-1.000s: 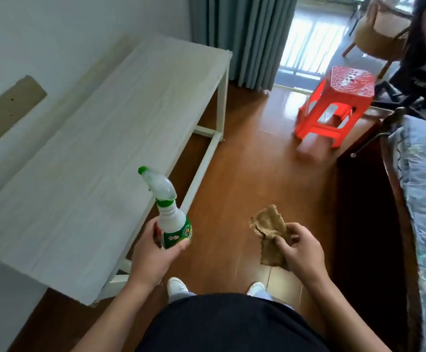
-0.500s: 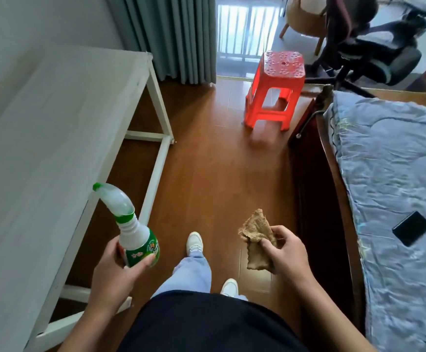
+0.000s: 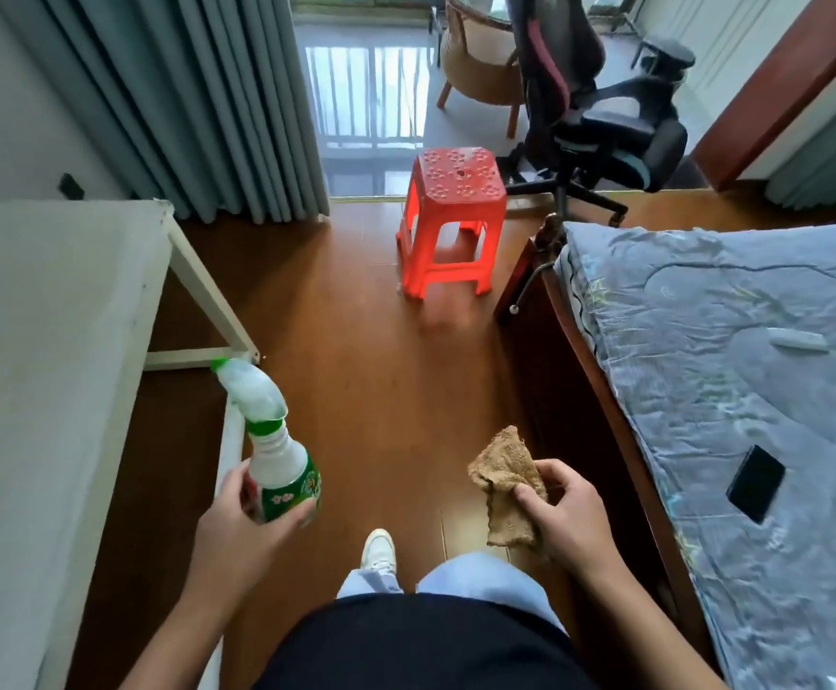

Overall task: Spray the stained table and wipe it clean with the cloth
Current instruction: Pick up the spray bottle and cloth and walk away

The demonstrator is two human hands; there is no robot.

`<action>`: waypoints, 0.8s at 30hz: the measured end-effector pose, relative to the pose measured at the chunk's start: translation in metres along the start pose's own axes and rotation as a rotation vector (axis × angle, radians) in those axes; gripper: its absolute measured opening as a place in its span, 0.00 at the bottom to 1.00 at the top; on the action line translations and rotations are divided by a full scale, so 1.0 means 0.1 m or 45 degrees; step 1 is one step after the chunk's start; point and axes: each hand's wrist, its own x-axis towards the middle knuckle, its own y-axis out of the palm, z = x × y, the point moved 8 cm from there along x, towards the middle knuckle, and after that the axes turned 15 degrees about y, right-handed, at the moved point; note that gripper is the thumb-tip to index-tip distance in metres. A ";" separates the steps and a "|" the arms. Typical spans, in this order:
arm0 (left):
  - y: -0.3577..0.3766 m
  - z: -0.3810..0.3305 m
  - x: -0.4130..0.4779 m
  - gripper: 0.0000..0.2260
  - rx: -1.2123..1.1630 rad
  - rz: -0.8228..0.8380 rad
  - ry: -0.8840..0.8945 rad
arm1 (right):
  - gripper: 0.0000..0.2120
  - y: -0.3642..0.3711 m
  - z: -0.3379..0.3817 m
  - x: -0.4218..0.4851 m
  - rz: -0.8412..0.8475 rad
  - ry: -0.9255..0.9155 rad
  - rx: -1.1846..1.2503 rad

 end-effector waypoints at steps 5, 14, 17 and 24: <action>0.38 -0.56 0.87 0.33 -0.043 0.213 0.126 | 0.09 -0.22 0.06 0.40 -0.070 0.130 0.090; 0.80 -0.95 2.19 0.34 -0.012 0.237 0.063 | 0.08 -0.47 0.57 1.78 -0.108 0.203 0.158; 0.77 -1.12 2.58 0.32 0.029 0.172 0.019 | 0.08 -0.47 1.01 2.36 -0.054 0.175 0.155; 0.65 -1.49 3.51 0.29 0.071 -0.034 -0.015 | 0.06 -0.18 2.44 3.41 0.193 -0.057 0.078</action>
